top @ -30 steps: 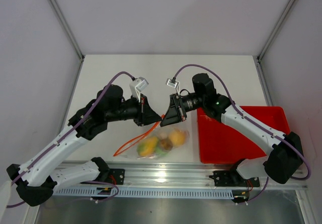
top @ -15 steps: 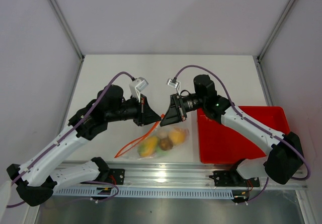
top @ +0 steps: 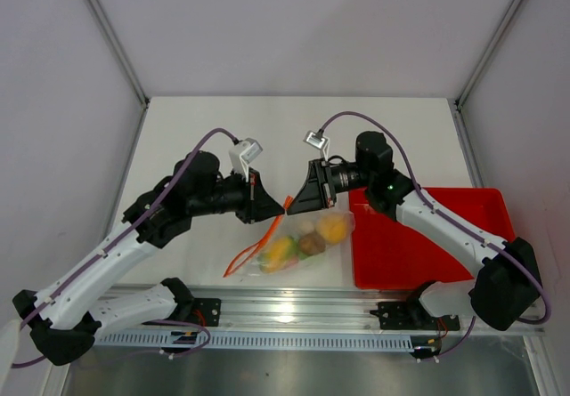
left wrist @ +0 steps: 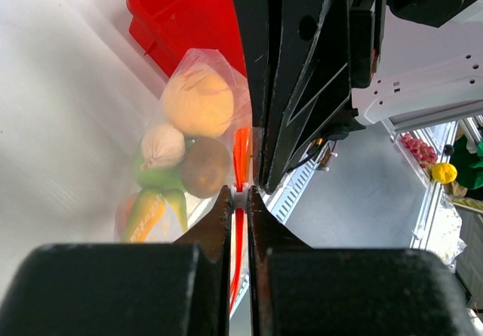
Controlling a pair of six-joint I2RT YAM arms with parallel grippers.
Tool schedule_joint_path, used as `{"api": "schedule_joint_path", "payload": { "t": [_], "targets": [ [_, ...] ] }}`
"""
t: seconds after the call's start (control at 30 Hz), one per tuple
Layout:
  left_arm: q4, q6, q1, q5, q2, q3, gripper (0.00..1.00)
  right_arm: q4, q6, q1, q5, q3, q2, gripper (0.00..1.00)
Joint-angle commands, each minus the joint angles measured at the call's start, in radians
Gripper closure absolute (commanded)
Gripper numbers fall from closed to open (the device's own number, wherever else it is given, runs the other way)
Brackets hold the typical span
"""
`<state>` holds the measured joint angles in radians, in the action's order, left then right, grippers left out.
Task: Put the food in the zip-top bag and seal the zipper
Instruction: Zip the zipper food storage bag at the center of the board.
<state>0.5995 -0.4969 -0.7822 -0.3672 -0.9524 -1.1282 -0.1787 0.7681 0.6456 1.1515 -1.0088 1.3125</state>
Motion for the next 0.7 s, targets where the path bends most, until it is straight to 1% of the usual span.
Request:
{"api": "schedule_joint_path", "payload": {
  "t": [0.0, 0.23, 0.47, 0.67],
  "targets": [
    [0.04, 0.008, 0.003, -0.022, 0.014, 0.016, 0.99, -0.116, 0.036, -0.015, -0.009, -0.008, -0.038, 1.0],
    [0.048, 0.006, 0.004, -0.021, 0.032, 0.019, 0.99, -0.104, 0.028, -0.029, -0.01, -0.001, -0.033, 1.0],
    [0.045, 0.003, 0.006, -0.042, 0.061, 0.047, 0.99, -0.128, 0.048, -0.054, -0.016, 0.015, -0.03, 1.0],
    [0.049, 0.003, 0.009, -0.058, 0.064, 0.035, 1.0, -0.116, 0.04, -0.061, -0.022, 0.015, -0.029, 1.0]
  ]
}}
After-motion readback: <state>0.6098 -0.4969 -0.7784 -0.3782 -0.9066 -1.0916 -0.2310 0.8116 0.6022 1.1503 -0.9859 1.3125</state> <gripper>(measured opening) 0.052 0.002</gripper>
